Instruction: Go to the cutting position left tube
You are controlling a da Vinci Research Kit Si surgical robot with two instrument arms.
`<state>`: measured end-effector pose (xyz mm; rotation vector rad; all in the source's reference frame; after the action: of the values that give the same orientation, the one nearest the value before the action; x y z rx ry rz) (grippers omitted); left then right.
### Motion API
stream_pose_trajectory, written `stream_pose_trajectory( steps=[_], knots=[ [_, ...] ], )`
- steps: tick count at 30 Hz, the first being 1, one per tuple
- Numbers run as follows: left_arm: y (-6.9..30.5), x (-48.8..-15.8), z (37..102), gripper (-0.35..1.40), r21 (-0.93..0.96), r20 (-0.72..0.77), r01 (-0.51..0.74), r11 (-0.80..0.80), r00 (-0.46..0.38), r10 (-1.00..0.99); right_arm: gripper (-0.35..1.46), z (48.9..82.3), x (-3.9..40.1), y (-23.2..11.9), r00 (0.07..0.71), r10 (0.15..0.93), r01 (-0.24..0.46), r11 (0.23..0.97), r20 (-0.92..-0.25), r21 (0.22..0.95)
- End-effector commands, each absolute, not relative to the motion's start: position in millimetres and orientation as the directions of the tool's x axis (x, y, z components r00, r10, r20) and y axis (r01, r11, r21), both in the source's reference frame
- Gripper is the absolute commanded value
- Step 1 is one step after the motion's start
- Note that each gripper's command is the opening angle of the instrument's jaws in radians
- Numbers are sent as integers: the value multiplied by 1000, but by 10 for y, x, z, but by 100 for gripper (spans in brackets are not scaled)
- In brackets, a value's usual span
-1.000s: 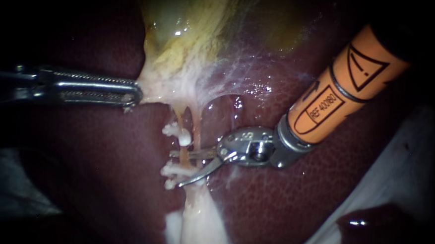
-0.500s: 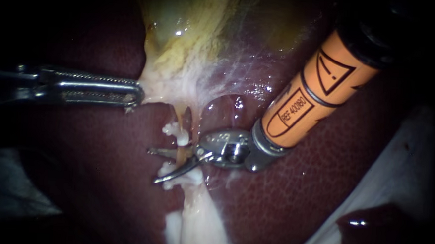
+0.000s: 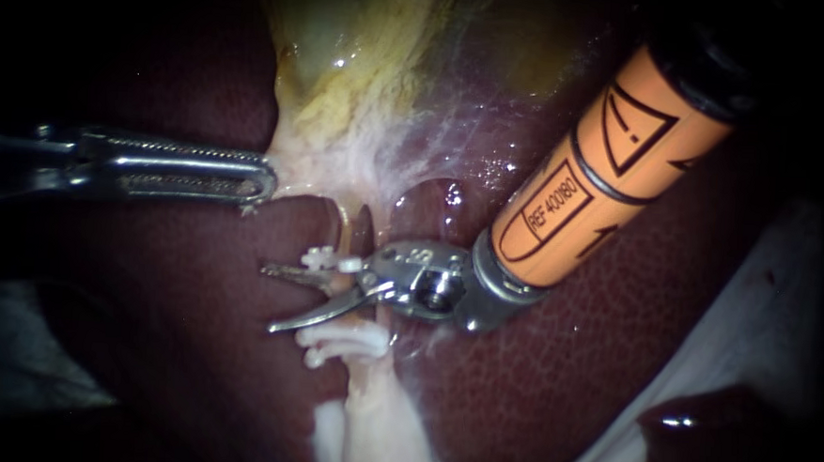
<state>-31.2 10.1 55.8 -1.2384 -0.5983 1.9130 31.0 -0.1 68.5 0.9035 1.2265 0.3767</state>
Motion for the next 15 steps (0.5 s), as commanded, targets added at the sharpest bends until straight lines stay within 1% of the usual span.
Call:
stream_pose_trajectory(
  steps=[1,15],
  knots=[
    [101,-312,558,-35,-723,-550,-346,-598,-236,802,116,683,312,-2,331,693,214,606,-641,766],
    [101,-312,559,-35,-723,-550,-345,-598,-236,801,118,684,312,-4,333,699,216,596,-632,773]
  ],
)
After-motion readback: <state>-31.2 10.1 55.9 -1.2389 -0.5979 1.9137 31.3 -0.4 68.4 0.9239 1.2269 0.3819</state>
